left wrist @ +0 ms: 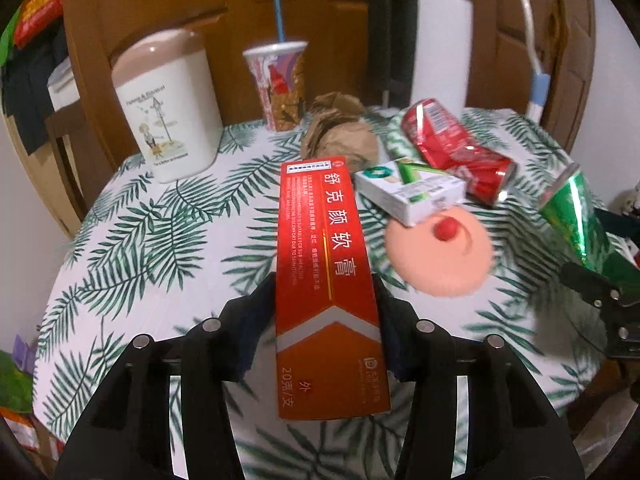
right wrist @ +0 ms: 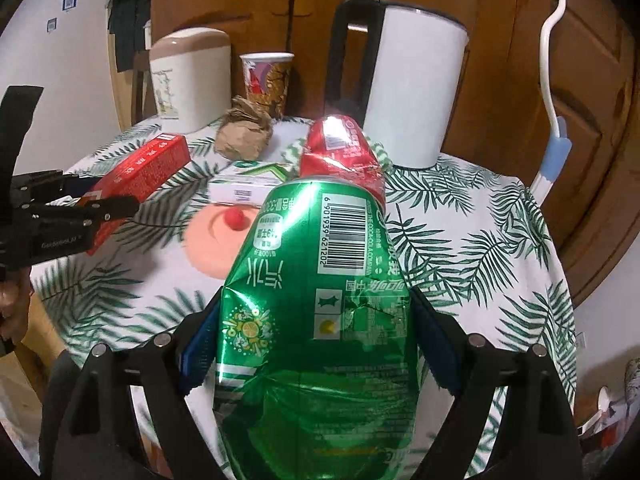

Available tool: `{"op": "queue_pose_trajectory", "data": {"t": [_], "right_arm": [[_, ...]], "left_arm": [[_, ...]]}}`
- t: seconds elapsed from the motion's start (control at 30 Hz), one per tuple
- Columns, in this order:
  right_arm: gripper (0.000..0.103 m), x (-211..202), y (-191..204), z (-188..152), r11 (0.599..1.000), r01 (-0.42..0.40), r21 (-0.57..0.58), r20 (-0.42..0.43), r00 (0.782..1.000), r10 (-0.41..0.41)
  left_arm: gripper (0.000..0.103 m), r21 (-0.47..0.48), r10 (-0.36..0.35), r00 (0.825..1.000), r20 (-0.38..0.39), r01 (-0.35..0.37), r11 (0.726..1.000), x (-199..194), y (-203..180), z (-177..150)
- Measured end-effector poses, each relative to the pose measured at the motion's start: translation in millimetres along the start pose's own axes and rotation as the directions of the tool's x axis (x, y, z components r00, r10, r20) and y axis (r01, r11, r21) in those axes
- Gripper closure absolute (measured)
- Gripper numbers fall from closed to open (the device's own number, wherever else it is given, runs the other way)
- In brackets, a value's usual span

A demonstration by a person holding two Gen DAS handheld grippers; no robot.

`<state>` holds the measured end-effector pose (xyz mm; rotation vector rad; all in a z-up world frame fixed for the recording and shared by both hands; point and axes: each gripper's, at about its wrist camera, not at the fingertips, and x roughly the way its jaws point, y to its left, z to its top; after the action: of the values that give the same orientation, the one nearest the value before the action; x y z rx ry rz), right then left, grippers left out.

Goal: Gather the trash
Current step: 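Grasp the red ointment box with the left tool while the right tool grasps the green can, then carry box and green can down to the pink bin and release both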

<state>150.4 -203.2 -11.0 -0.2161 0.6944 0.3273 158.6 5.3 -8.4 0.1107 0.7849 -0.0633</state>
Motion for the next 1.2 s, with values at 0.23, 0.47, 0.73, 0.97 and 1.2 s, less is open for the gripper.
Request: {"op": "queue_pose_trajectory", "data": {"t": [0.23, 0.47, 0.73, 0.97, 1.2], "right_arm": [[0.018, -41, 26, -19, 0.999, -0.032, 0.011, 0.044, 0.999, 0.032], [0.018, -73, 55, -43, 0.997, -0.070, 0.011, 0.061, 0.996, 0.070], [0.018, -93, 83, -81, 0.993, -0.113, 0.018, 0.047, 0.993, 0.112], [0.018, -81, 107, -132, 0.986, -0.165, 0.032, -0.027, 0.986, 0.166], [0.018, -47, 123, -181, 0.980, -0.194, 0.046, -0.122, 0.973, 0.198]], "left_arm": [[0.054, 0.027, -0.025, 0.999, 0.046, 0.024, 0.999, -51, -12, -28], [0.054, 0.042, -0.046, 0.997, 0.068, 0.044, 0.998, -92, -18, -62], [0.054, 0.071, -0.070, 0.997, 0.040, 0.067, 0.995, -117, -28, -113], [0.054, 0.077, -0.076, 0.996, -0.051, 0.080, 0.994, -112, -36, -175], [0.054, 0.064, -0.069, 0.979, -0.193, 0.083, 0.994, -71, -38, -239]]}}
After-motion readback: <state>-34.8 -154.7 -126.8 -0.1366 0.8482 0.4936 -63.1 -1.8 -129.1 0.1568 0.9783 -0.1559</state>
